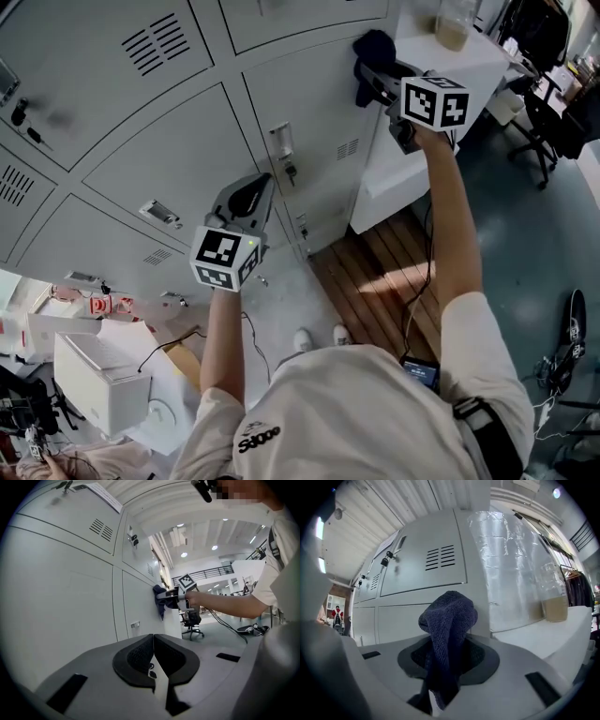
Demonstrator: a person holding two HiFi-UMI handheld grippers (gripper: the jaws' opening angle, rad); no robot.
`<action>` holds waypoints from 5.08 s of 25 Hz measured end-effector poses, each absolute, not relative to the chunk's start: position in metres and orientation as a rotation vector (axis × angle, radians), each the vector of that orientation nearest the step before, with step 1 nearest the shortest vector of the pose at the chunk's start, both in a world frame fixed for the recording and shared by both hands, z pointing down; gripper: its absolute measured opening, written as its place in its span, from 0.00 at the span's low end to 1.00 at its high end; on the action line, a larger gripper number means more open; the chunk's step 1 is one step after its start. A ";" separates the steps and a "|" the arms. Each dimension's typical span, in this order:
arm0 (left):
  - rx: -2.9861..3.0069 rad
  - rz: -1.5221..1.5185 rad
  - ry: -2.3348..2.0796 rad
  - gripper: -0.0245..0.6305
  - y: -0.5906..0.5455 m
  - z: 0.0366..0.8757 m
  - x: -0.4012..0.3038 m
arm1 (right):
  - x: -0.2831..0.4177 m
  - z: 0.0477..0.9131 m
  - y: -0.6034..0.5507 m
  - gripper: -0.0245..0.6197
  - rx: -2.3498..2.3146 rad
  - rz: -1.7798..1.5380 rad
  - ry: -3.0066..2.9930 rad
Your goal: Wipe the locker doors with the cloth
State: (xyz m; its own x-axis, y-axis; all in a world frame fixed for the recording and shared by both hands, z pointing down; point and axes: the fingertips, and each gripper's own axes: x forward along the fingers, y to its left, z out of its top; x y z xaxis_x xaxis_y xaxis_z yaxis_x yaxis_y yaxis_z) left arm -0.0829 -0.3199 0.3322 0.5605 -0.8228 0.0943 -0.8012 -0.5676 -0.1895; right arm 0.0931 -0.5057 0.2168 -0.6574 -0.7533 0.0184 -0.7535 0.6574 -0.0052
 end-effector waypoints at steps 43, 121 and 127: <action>-2.615 -0.300 1.499 0.07 -0.275 0.348 -0.124 | -0.041 0.302 -0.428 0.20 0.879 0.010 -2.906; -2.662 -0.357 1.498 0.06 -0.325 0.382 -0.091 | 0.121 0.424 -0.528 0.20 1.281 0.171 -2.524; -2.661 -0.343 1.531 0.07 -0.325 0.387 -0.096 | 0.133 0.450 -0.532 0.20 1.376 0.171 -2.424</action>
State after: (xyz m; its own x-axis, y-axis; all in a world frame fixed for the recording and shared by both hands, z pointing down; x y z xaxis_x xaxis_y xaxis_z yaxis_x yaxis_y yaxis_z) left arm -0.0962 -0.3246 0.3866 0.4841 -0.8593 0.1651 -0.8476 -0.5074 -0.1554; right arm 0.1334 -0.5324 0.4495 -0.4691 -0.8085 0.3553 -0.8504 0.5220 0.0651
